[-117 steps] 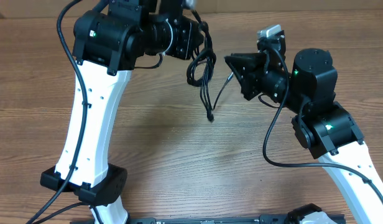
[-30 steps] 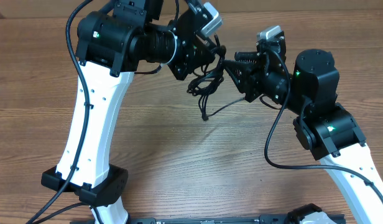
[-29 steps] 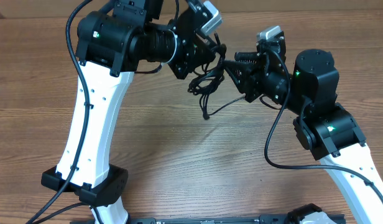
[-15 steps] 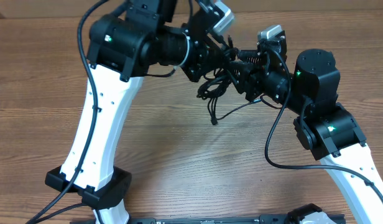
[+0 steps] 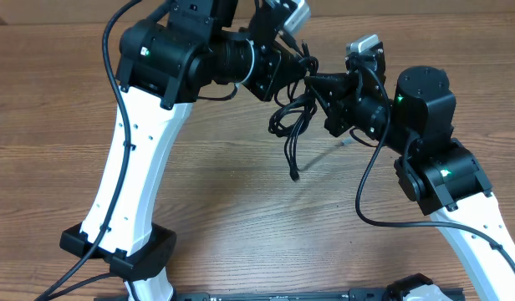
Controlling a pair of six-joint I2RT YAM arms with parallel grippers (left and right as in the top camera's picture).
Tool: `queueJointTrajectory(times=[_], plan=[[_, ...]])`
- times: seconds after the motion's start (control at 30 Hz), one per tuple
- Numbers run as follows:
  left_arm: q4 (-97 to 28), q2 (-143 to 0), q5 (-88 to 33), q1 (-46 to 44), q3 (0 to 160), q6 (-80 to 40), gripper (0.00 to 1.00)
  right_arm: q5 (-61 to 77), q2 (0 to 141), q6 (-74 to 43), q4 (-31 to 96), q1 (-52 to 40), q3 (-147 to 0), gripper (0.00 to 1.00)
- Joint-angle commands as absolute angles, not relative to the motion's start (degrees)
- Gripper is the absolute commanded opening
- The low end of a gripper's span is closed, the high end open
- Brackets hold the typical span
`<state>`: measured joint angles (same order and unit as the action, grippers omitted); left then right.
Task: Untangle cables
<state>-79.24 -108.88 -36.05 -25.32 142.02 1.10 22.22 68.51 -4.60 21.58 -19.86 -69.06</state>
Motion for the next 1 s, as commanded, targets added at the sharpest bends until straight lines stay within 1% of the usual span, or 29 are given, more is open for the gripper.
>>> queueJointTrajectory(times=[0.0,0.17,0.23,0.53,0.7,0.87,0.97], plan=[[-77.2,-108.4,-29.7,-22.8,142.6,-8.6,0.04,22.8,68.5,-4.4,22.9,-19.9,-69.8,0.04],[-77.3,-108.4,-20.0,-20.8,142.6,-21.8,0.04,25.5,68.5,-4.0,23.1,-19.9,-69.8,0.04],[-77.5,-108.4,-18.3,-20.5,142.6,-24.5,0.04,25.8,68.5,-4.0,22.9,-19.9,-69.8,0.04],[-77.9,-108.4,-14.6,-20.4,142.6,-24.9,0.04,27.2,68.5,-4.0,21.8,-19.9,-69.8,0.04],[-80.1,-108.4,-13.3,-20.4,142.6,-24.8,0.04,27.1,68.5,-4.0,20.9,-19.9,-69.8,0.04],[-83.6,-108.4,-3.7,-20.3,142.6,-24.9,0.04,27.1,68.5,-4.0,20.9,-19.9,-69.8,0.04],[-84.2,-108.4,-3.2,-20.2,142.6,-24.9,0.04,27.1,68.5,-4.0,20.9,-19.9,-69.8,0.04]])
